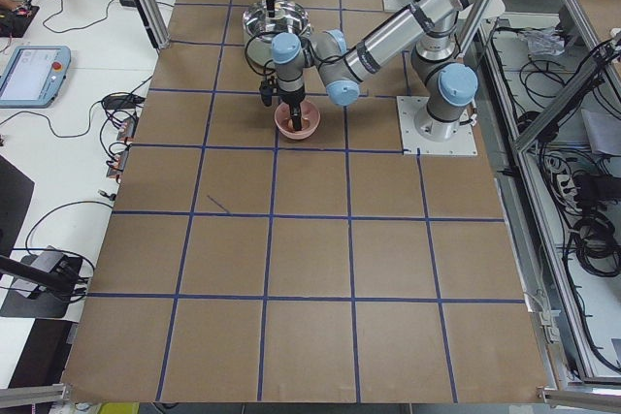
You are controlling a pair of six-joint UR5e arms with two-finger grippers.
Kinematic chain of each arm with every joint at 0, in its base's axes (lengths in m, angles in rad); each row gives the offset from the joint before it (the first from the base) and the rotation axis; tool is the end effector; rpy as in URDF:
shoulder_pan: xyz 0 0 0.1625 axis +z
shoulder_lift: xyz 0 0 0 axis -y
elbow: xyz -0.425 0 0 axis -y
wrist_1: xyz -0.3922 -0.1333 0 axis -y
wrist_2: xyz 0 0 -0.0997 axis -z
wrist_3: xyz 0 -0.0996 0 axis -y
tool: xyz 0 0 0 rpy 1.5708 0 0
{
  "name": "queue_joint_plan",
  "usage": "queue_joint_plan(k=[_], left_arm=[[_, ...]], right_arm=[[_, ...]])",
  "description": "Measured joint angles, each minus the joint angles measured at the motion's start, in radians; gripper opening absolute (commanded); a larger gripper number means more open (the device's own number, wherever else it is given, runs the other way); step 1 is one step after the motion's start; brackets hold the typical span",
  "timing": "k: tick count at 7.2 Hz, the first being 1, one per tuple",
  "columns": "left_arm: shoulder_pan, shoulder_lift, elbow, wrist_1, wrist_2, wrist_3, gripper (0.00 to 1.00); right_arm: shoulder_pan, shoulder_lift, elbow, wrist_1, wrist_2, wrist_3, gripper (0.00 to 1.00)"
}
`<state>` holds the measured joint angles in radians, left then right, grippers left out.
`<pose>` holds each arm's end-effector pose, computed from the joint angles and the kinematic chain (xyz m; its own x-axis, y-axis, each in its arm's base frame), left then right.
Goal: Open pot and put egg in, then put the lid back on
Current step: 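Grasp the lid knob with the right gripper and lift the lid off the pot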
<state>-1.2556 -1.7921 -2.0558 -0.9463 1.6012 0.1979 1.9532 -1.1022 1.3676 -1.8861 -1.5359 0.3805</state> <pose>0.0258 -0.4995 0.2152 -0.9932 -0.1152 -0.0136 -0.1159 0.9895 0.0861 0.3788 -0.5752 0.3444 -0.9987 -0.0036 -0.0509 -0.0019 0.9994 -0.0334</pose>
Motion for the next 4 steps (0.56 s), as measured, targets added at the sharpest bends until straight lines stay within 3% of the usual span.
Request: queue_joint_plan(k=[2,4], left_arm=[[-0.001,-0.006,-0.001,0.018,-0.002,0.019,0.97],[0.000,-0.011,-0.008,0.051,-0.001,0.053,0.96]], right_arm=[[-0.002,-0.050,-0.007,0.023,-0.003,-0.007,0.25],[-0.004,-0.169,-0.028,0.139,-0.003,-0.007,0.24]])
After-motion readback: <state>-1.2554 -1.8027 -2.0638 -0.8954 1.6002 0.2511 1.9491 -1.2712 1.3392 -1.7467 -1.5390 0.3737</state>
